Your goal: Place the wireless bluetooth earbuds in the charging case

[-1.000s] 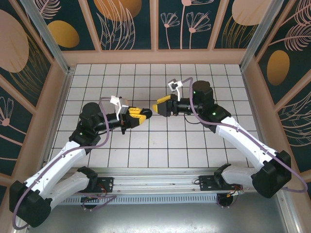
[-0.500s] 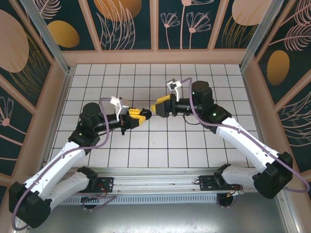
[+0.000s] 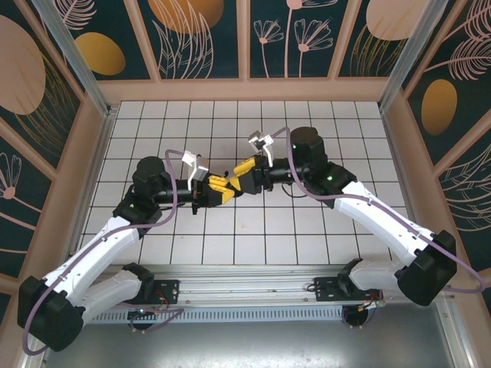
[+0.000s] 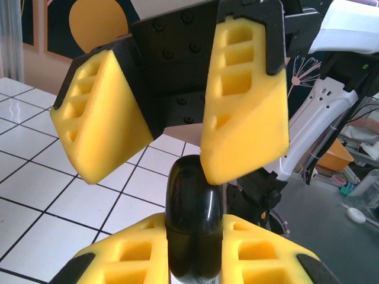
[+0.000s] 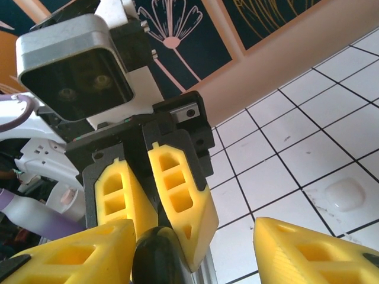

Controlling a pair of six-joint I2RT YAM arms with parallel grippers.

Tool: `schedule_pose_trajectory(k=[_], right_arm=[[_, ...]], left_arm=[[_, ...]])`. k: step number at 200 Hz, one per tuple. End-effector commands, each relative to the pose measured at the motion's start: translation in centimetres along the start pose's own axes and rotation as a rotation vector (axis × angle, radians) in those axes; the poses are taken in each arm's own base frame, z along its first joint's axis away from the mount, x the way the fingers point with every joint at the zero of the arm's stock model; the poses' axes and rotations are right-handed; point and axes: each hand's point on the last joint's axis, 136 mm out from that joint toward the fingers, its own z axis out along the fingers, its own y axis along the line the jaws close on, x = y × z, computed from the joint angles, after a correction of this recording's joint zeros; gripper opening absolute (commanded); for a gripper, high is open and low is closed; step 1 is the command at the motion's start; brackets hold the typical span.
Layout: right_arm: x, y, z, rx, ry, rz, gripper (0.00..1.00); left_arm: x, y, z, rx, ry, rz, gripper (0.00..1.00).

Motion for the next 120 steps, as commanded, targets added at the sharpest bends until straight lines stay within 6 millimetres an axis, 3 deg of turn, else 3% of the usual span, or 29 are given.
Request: schedule_pose_trajectory(k=[1, 20, 37, 82, 97, 120], right_arm=[[-0.1, 1.4, -0.2, -0.05, 0.016, -0.048, 0.59], [0.1, 2.1, -0.5, -0.062, 0.014, -0.063, 0.62], [0.3, 2.2, -0.7, -0.059, 0.016, -0.07, 0.59], [0.2, 1.3, -0.9, -0.011, 0.016, -0.057, 0.25], [-0.3, 0.9, -1.0, 0.017, -0.002, -0.06, 0.18], [-1.0, 0.7, -1.4, 0.037, -0.028, -0.073, 0.12]], left_arm=[[-2.1, -1.4, 0.1, 0.058, -0.026, 0.043, 0.0], [-2.2, -1.4, 0.1, 0.062, -0.023, 0.04, 0.0], [-2.4, -1.5, 0.2, 0.066, -0.023, 0.041, 0.0], [-2.6, -1.4, 0.2, 0.061, -0.023, 0.04, 0.0], [-2.6, -1.2, 0.1, 0.038, -0.025, 0.047, 0.0], [-2.8, -0.9, -0.3, -0.01, -0.042, 0.058, 0.27]])
